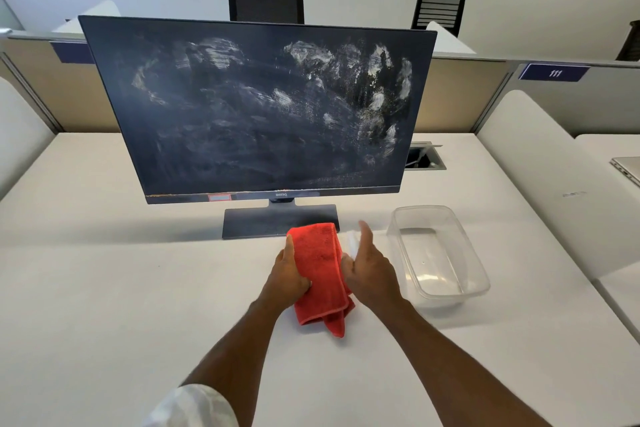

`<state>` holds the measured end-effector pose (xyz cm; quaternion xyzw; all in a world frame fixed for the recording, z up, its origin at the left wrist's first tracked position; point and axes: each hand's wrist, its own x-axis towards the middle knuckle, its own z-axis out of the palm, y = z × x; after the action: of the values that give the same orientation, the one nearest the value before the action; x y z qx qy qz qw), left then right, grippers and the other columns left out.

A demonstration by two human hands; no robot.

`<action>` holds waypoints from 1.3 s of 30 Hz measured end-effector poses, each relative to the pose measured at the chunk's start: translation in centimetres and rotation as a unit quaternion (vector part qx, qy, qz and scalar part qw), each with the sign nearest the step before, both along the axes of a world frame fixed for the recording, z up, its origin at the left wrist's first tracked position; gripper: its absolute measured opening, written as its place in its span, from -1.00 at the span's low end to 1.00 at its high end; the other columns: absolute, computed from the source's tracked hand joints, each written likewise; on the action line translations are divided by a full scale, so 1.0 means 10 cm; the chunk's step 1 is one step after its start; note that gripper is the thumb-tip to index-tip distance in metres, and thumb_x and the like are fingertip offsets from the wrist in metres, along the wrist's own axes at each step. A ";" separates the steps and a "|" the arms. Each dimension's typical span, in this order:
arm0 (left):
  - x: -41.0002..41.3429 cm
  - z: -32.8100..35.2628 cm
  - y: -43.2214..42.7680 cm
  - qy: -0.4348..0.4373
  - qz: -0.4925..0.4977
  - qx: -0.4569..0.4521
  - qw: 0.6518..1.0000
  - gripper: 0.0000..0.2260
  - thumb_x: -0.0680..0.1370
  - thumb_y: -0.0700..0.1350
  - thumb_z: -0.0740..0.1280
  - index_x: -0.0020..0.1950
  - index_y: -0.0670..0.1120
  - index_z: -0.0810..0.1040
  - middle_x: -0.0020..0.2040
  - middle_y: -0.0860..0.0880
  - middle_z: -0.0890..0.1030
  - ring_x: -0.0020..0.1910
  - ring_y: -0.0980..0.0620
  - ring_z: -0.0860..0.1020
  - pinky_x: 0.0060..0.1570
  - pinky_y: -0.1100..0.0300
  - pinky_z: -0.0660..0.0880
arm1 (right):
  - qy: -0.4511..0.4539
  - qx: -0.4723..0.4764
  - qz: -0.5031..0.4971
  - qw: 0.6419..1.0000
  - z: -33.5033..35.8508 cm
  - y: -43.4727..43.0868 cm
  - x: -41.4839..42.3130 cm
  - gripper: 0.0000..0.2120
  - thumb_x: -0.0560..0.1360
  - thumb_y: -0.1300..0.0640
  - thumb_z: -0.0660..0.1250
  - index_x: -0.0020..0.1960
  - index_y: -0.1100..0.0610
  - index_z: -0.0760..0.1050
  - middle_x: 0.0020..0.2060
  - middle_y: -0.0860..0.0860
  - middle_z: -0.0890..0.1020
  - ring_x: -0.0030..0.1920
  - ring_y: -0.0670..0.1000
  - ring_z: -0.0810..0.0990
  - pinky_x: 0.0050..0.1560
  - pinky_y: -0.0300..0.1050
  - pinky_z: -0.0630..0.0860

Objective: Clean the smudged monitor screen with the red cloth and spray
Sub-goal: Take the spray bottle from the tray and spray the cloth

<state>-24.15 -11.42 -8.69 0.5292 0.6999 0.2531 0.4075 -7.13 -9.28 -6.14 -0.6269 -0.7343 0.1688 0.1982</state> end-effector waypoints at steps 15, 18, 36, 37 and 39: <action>0.01 -0.02 0.04 0.008 0.012 -0.023 1.000 -0.21 0.48 -0.25 0.38 0.56 -0.04 -0.02 0.35 -0.14 0.45 0.24 -0.15 0.50 0.19 -0.02 0.48 | 0.147 0.063 -0.126 0.979 -0.04 0.26 0.11 -0.77 0.62 0.09 0.19 0.08 0.24 0.50 -0.11 0.15 0.67 -0.10 0.14 0.65 -0.10 -0.07 0.59; 0.01 -0.03 0.05 0.014 0.013 -0.025 0.999 -0.21 0.49 -0.23 0.39 0.56 -0.04 -0.03 0.34 -0.14 0.46 0.22 -0.15 0.51 0.17 0.00 0.47 | 0.133 0.056 -0.132 0.981 -0.06 0.28 0.11 -0.76 0.64 0.08 0.14 0.04 0.24 0.48 -0.13 0.16 0.67 -0.12 0.16 0.65 -0.18 -0.14 0.51; -0.01 -0.10 0.13 0.059 -0.009 -0.049 0.997 -0.14 0.49 -0.18 0.40 0.58 -0.08 -0.14 0.41 -0.19 0.40 0.30 -0.18 0.45 0.23 0.00 0.43 | 0.044 0.113 -0.162 0.979 0.09 0.24 -0.03 -0.52 0.49 0.07 0.43 0.32 0.26 0.41 0.24 0.24 0.52 0.24 0.20 0.51 0.17 0.00 0.58; -0.02 -0.11 0.13 0.061 -0.011 -0.048 0.997 -0.15 0.50 -0.18 0.40 0.58 -0.10 -0.12 0.42 -0.20 0.39 0.32 -0.18 0.44 0.25 0.00 0.42 | 0.037 0.151 -0.140 0.978 0.12 0.23 -0.07 -0.56 0.50 0.08 0.41 0.30 0.26 0.44 0.23 0.24 0.52 0.25 0.18 0.51 0.19 0.00 0.57; -0.03 -0.12 0.14 0.066 -0.013 -0.046 0.997 -0.18 0.51 -0.18 0.38 0.58 -0.13 -0.09 0.44 -0.21 0.37 0.35 -0.19 0.41 0.29 0.00 0.38 | 0.044 0.217 -0.070 0.973 0.15 0.20 -0.17 -0.70 0.52 0.14 0.38 0.21 0.25 0.52 0.14 0.21 0.57 0.16 0.16 0.56 0.12 -0.03 0.60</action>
<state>-24.41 -10.05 -9.93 0.5340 0.7294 0.1802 0.3878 -8.79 -7.26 -4.60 -0.6108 -0.6985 0.0184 0.3725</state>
